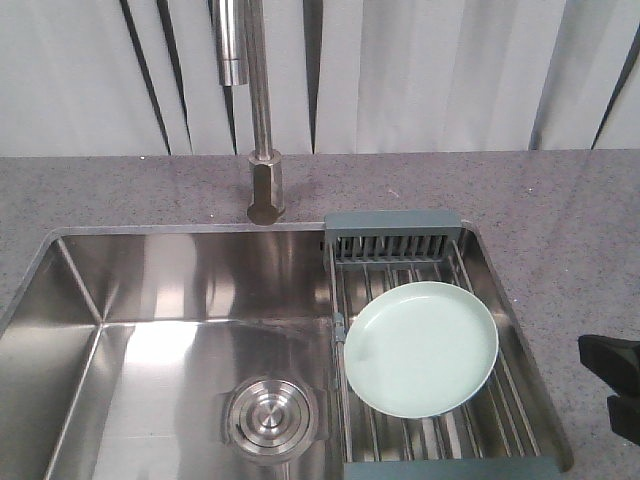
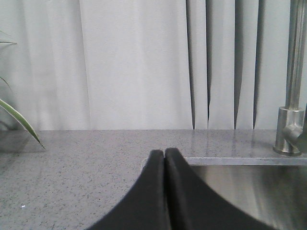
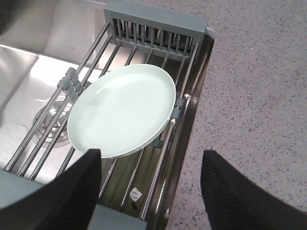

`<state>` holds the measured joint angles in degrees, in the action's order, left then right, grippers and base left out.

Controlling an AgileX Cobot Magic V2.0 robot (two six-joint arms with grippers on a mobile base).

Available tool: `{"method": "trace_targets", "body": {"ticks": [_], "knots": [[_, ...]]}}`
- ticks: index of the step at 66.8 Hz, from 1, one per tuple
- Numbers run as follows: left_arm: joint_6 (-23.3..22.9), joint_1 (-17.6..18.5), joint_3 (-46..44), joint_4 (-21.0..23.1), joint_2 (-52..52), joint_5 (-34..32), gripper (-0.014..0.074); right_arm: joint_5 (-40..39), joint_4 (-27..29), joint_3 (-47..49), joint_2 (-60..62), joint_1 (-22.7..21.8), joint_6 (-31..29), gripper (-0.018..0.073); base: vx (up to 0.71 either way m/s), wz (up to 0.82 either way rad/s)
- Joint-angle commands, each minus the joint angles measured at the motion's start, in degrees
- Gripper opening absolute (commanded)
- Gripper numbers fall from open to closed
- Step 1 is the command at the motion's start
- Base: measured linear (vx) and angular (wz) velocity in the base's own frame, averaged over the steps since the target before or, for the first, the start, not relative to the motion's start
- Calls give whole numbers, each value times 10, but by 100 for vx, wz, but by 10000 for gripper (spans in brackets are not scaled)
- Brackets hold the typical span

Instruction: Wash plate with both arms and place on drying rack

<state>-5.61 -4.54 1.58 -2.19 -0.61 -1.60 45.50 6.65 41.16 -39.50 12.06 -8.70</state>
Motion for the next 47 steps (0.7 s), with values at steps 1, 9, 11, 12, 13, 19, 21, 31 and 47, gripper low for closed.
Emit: {"method": "trace_targets", "body": {"ticks": [1,9,11,12,13,19,21,31,47], "knots": [[-5,3,-15,1,-11,-26,-6,-32,0,14,1,-3,-3,435,0,0],[-4,3,-15,1,-11,-13,-6,-32,0,14,1,-3,-3,435,0,0],[-4,3,-15,1,-11,-12,-6,-32,0,14,1,-3,-3,435,0,0],[-4,4,-15,1,-11,-12,-6,-32,0,14,1,-3,-3,435,0,0],[-4,4,-15,1,-11,-11,-6,-32,0,14,1,-3,-3,435,0,0],[-4,4,-15,1,-11,-11,-6,-32,0,14,1,-3,-3,435,0,0],[-4,4,-15,1,-11,-11,-6,-32,0,14,1,-3,-3,435,0,0],[-4,16,-15,1,-10,-11,-6,-32,0,14,1,-3,-3,435,0,0],[-4,24,-15,1,-9,-11,-6,-32,0,14,1,-3,-3,435,0,0]]}}
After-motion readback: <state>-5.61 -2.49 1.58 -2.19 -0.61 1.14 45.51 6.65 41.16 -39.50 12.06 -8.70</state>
